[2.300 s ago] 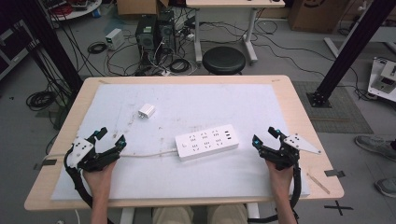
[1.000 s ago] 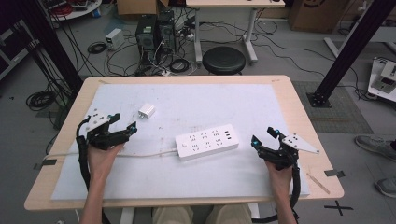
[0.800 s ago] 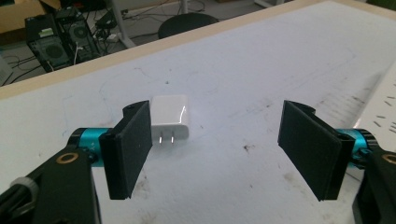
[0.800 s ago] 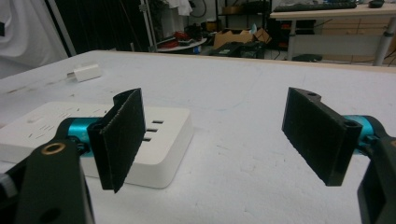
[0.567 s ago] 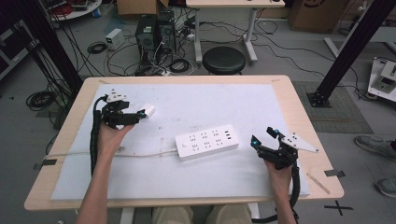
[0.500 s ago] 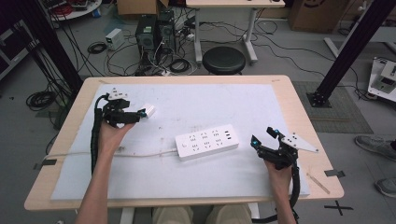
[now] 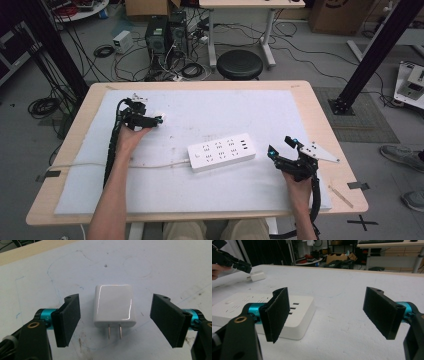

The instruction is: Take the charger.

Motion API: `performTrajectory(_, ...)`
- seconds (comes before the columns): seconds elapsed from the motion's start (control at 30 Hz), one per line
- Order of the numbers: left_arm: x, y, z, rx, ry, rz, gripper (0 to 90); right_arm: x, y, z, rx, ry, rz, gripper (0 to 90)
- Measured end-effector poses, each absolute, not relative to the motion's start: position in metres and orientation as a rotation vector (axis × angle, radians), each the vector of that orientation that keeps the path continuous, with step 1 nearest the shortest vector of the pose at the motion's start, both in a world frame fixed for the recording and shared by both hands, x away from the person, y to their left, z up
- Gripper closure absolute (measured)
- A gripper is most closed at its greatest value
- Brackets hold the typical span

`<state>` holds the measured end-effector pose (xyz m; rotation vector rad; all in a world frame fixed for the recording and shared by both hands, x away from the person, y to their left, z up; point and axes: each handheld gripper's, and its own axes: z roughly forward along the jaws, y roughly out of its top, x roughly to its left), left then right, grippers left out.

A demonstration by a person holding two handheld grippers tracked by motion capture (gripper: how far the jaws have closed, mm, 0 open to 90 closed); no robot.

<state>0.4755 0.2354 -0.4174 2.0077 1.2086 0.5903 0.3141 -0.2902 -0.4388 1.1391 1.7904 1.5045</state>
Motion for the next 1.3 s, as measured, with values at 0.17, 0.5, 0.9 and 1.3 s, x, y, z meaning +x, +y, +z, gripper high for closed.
performTrajectory(0.17,0.483,0.234,-0.423,2.025,1.226,0.578,26.0,0.315,-0.29,-0.439,1.134,1.791,1.503,21.9)
performTrajectory(0.5,0.495,0.225,-0.43,2.082,1.23,0.549,26.0,0.315,-0.289,-0.439,1.141,1.793,1.497,21.9)
performTrajectory(0.9,0.497,0.228,-0.437,2.107,1.252,0.506,33.6,0.315,-0.289,-0.439,1.135,1.797,1.489,21.9)
performTrajectory(1.3,0.497,0.227,-0.44,2.113,1.245,0.496,42.2,0.315,-0.288,-0.439,1.131,1.806,1.479,21.9)
